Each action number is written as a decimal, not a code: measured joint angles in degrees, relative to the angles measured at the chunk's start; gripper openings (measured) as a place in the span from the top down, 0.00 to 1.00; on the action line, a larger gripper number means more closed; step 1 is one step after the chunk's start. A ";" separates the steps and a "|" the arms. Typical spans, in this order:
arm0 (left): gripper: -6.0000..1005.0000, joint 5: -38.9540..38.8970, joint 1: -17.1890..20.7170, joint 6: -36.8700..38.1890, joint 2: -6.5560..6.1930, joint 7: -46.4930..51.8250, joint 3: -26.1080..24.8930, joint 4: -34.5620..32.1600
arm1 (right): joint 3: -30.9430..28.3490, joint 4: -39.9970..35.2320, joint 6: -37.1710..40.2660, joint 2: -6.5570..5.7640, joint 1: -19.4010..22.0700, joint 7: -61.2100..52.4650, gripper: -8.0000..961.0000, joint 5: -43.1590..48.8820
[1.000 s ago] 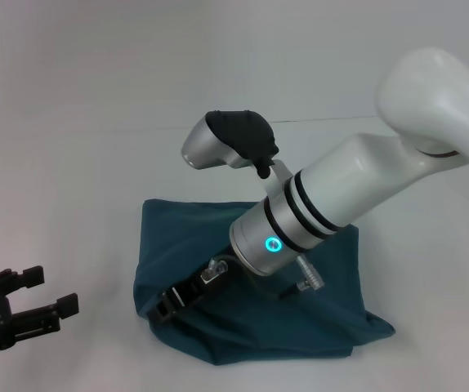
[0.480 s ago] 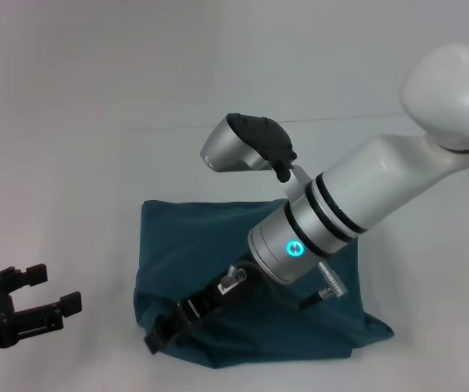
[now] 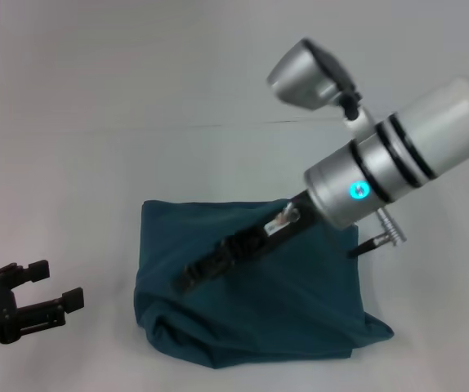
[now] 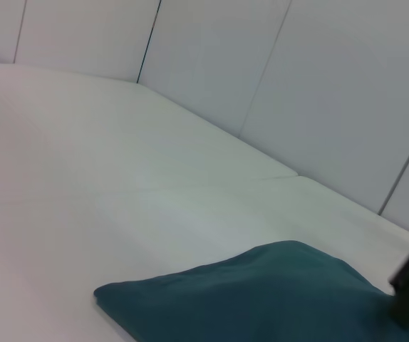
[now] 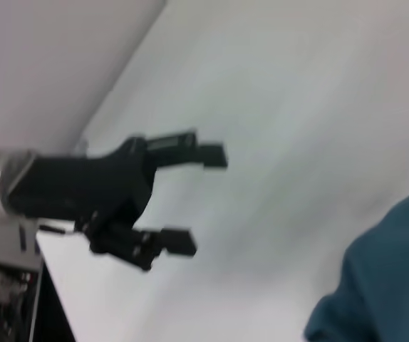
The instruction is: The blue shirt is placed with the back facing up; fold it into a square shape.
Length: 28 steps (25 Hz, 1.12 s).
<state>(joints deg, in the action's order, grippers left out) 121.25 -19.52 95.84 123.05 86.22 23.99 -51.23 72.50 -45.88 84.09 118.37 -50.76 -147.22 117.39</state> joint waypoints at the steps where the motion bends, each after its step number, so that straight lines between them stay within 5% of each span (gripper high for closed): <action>1: 0.14 -0.01 -0.06 -0.02 0.00 0.00 -0.01 0.02 | -1.39 -0.08 0.00 -0.01 0.45 1.74 0.13 0.04; 12: 0.14 -0.10 -2.70 0.77 0.36 5.65 1.53 0.09 | -2.11 1.22 -4.11 1.46 1.83 23.25 0.39 1.05; 16: 0.14 0.04 -3.97 0.96 0.30 9.72 2.79 -0.32 | -1.93 1.87 -5.52 1.69 2.35 29.24 0.57 0.83; 22: 0.14 -0.17 -4.30 1.07 0.35 10.78 2.99 -0.45 | -0.44 4.15 -8.13 1.49 2.05 30.90 0.86 2.69; 28: 0.14 -0.17 -4.50 1.17 0.61 10.77 3.89 -0.26 | -0.04 6.43 -12.96 1.61 0.47 27.32 0.99 8.39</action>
<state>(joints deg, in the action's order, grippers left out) 121.08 -24.02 97.01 123.66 96.99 27.88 -51.49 72.46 -39.45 71.13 119.98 -50.29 -119.90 125.78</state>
